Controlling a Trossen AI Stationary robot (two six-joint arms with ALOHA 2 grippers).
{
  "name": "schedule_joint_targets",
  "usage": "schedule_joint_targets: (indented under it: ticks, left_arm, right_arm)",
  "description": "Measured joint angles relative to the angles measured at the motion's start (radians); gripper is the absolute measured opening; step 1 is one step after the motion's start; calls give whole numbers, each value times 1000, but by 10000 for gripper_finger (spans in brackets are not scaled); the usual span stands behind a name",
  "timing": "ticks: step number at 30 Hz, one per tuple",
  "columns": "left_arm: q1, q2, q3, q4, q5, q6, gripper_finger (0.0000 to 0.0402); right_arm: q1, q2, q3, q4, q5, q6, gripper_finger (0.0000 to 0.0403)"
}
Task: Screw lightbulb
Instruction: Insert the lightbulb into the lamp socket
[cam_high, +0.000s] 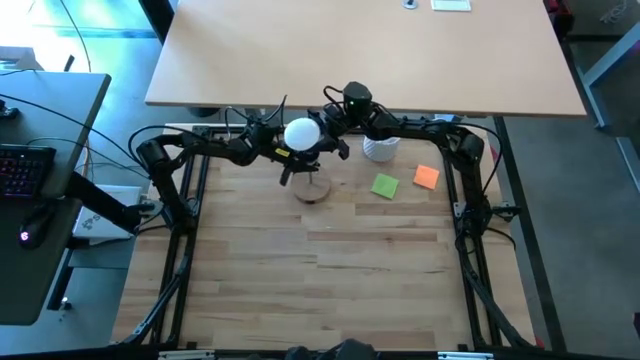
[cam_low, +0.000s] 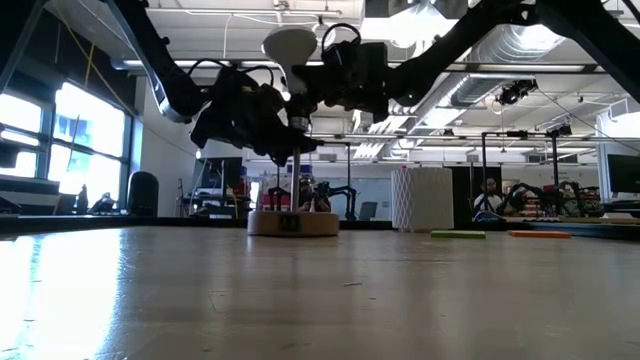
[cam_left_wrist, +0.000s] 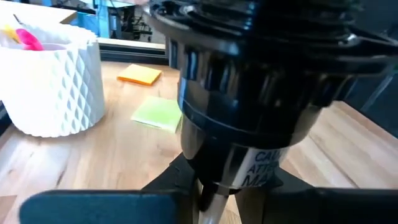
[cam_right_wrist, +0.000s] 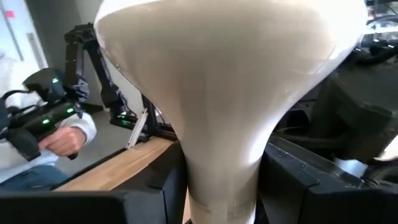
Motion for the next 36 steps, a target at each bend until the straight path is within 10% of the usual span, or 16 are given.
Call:
schedule_joint_targets:
  ticks: [7, 19, 36]
  left_arm:
    - [-24, -2, -14, 24, -70, -2, 57]
    - [-30, 0, -270, 526, -220, -183, 71]
    - [-10, 0, -297, 464, -224, -179, 165]
  right_arm:
    - [6, -2, -1, -55, 45, 3, 153]
    - [-7, -44, -5, -184, 126, -67, 147]
    - [38, -58, -4, -249, 251, -101, 147]
